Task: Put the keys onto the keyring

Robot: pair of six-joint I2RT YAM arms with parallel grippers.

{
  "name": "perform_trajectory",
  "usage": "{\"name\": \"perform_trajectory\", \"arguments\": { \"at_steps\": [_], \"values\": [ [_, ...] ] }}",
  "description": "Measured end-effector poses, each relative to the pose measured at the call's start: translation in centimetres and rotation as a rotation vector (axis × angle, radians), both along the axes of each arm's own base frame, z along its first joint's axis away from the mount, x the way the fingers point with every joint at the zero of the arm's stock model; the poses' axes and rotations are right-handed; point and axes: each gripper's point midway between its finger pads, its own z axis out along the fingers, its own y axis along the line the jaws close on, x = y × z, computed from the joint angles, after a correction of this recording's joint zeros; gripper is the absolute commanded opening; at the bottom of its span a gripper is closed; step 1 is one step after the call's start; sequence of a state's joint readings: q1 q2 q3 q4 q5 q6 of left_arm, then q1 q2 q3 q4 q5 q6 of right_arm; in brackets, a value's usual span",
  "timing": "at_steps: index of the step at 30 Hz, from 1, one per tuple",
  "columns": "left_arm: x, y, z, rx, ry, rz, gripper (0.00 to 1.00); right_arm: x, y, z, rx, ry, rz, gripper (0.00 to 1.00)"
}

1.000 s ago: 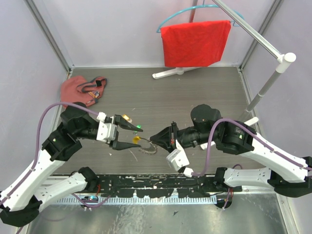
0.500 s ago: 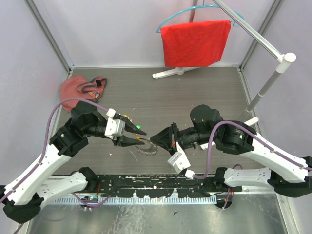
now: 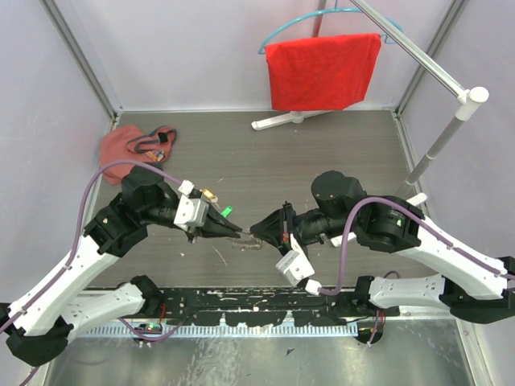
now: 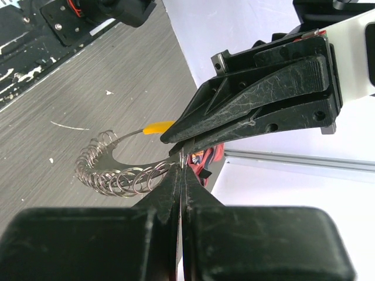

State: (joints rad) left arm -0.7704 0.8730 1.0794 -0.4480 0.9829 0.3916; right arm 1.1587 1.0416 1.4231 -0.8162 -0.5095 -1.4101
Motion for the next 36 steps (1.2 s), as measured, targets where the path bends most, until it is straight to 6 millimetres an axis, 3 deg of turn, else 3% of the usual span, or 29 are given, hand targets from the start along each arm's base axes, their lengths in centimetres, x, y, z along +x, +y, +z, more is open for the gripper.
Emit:
{"name": "perform_trajectory", "arguments": {
  "at_steps": [17,36],
  "values": [
    [0.3,0.2,-0.9,0.078,0.04,0.008,0.0,1.9,0.1,-1.9,-0.122,-0.01,-0.093,0.01],
    [0.0,0.1,-1.8,0.125,0.089,-0.02,0.0,-0.1,-0.1,-2.2,-0.129,0.066,-0.011,0.01]
  ]
}}
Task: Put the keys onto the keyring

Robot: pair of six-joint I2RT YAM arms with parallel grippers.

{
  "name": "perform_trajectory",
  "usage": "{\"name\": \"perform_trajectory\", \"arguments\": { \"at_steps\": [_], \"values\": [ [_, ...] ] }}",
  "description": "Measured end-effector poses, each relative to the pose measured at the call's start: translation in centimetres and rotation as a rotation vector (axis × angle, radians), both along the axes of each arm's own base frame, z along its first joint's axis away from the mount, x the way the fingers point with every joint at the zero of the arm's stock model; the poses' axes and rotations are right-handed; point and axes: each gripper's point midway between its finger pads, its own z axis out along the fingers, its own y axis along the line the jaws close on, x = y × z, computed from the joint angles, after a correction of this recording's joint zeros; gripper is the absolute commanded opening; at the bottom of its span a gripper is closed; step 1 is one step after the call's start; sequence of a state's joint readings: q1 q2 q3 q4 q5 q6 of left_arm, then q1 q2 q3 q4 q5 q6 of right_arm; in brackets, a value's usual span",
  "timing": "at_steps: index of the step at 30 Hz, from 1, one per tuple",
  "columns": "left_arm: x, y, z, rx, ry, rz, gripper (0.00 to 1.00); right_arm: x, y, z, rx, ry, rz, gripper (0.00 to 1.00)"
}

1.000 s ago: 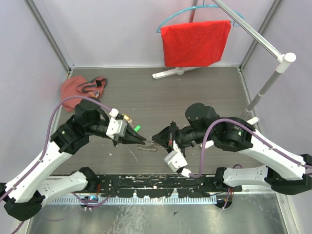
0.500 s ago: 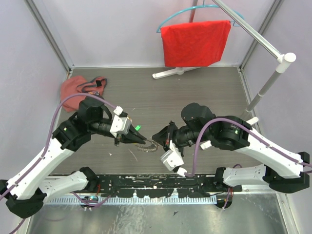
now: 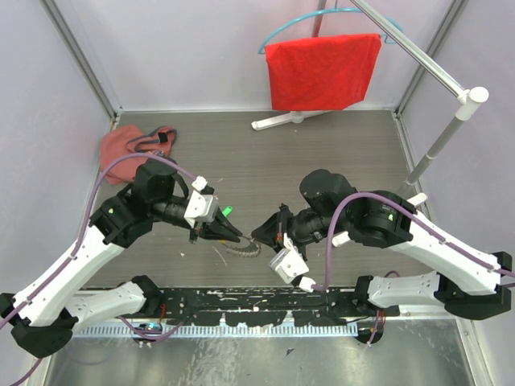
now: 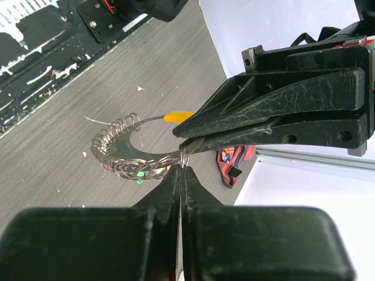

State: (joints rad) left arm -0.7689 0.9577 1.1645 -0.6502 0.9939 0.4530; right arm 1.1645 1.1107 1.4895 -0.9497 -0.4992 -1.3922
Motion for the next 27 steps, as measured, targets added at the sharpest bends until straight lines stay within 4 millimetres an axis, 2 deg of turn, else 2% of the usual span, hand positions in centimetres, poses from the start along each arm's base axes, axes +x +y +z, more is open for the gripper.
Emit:
{"name": "perform_trajectory", "arguments": {
  "at_steps": [8,17,27],
  "values": [
    [-0.4,0.0,0.3,-0.001,0.013,-0.022,0.0,-0.6,0.1,-0.1,0.016,0.041,0.022,0.01],
    [-0.8,0.3,-0.3,0.03,0.048,-0.026,0.0,-1.1,0.6,-0.9,0.035,0.081,0.036,0.01],
    [-1.6,0.5,0.2,0.008,0.04,-0.063,0.0,-2.2,1.0,0.1,0.106,0.164,0.055,0.01]
  ]
}}
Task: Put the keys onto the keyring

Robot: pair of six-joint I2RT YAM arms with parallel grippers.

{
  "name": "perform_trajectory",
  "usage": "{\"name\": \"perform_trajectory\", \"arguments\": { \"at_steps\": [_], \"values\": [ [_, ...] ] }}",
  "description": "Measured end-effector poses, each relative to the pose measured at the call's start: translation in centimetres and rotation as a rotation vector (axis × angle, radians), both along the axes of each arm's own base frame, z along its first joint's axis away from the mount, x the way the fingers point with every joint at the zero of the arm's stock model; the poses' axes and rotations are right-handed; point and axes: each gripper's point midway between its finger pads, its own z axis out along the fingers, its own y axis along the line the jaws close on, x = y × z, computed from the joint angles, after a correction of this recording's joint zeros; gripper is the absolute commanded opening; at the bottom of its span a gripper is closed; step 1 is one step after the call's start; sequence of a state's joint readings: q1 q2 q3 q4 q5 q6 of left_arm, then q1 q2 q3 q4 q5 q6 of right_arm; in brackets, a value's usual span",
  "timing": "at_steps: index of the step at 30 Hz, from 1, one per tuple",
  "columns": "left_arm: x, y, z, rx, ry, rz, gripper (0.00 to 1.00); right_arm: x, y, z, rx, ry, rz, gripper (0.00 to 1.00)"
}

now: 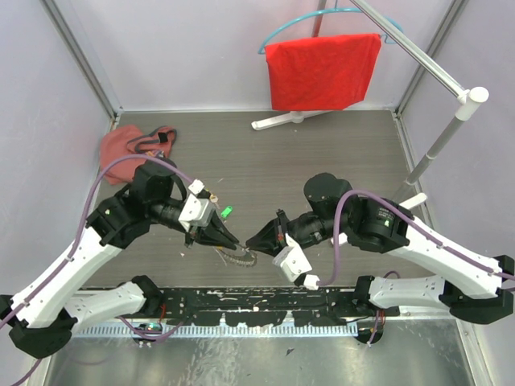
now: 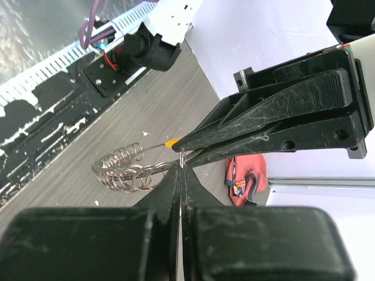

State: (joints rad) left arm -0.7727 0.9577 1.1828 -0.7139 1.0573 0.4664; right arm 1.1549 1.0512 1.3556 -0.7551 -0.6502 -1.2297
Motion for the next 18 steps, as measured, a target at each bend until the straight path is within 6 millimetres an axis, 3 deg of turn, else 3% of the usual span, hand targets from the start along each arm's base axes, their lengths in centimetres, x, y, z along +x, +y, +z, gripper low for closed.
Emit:
{"name": "perform_trajectory", "arguments": {
  "at_steps": [2,7,18],
  "values": [
    [-0.2,0.1,0.2,-0.009,-0.006,-0.009,0.0,-0.2,0.1,0.2,0.011,0.028,0.003,0.01],
    [-0.5,0.1,0.7,-0.036,-0.031,-0.026,0.24,-0.8,0.4,0.7,0.053,0.092,0.004,0.01],
    [1.0,-0.4,2.4,-0.129,-0.165,0.035,0.53,-0.9,2.2,1.9,0.192,0.295,-0.045,0.01]
  ]
}}
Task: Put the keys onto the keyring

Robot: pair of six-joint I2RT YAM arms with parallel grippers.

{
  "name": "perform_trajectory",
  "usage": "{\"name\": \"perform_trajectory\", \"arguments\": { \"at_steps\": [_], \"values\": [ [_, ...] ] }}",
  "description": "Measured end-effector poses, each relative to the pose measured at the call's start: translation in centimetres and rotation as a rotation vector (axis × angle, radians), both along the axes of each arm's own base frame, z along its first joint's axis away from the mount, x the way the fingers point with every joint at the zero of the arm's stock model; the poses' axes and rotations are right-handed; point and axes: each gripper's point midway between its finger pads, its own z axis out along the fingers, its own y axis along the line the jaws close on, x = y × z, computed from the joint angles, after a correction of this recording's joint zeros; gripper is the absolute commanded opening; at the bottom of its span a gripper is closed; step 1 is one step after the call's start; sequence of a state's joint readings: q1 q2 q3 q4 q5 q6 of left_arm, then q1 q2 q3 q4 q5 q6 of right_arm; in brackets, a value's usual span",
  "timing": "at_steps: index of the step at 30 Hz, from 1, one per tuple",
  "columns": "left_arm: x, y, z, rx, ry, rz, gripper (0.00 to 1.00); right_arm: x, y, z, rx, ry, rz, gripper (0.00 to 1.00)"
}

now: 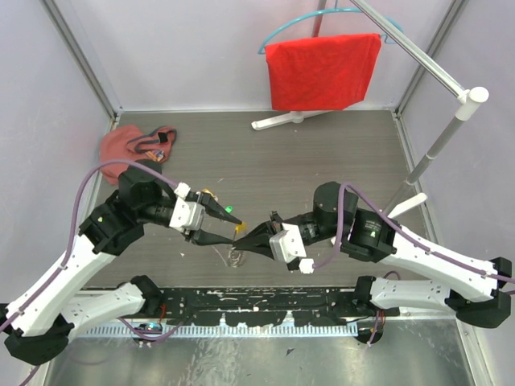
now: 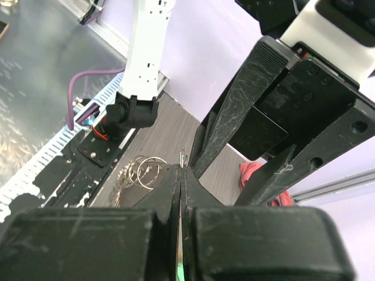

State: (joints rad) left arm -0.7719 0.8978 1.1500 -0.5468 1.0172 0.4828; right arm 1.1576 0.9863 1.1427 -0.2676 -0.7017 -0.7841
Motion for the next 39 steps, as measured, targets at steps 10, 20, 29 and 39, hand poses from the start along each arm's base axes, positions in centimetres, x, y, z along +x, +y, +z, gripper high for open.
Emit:
{"name": "perform_trajectory", "arguments": {
  "at_steps": [10,20,29,39],
  "values": [
    [0.8,1.7,2.1,-0.075,-0.13,0.141,0.58,2.1,0.2,1.0,0.13,0.11,-0.156,0.01],
    [0.6,3.1,3.9,-0.229,-0.212,0.228,0.39,3.5,0.1,2.8,0.225,0.102,-0.235,0.01],
    [1.1,2.6,6.3,-0.389,-0.21,0.258,0.37,2.5,0.1,3.9,0.27,0.028,-0.164,0.01],
    [-0.8,2.6,7.7,-0.447,-0.228,0.153,0.38,1.7,0.0,5.4,0.333,-0.025,-0.119,0.01]
  ]
}}
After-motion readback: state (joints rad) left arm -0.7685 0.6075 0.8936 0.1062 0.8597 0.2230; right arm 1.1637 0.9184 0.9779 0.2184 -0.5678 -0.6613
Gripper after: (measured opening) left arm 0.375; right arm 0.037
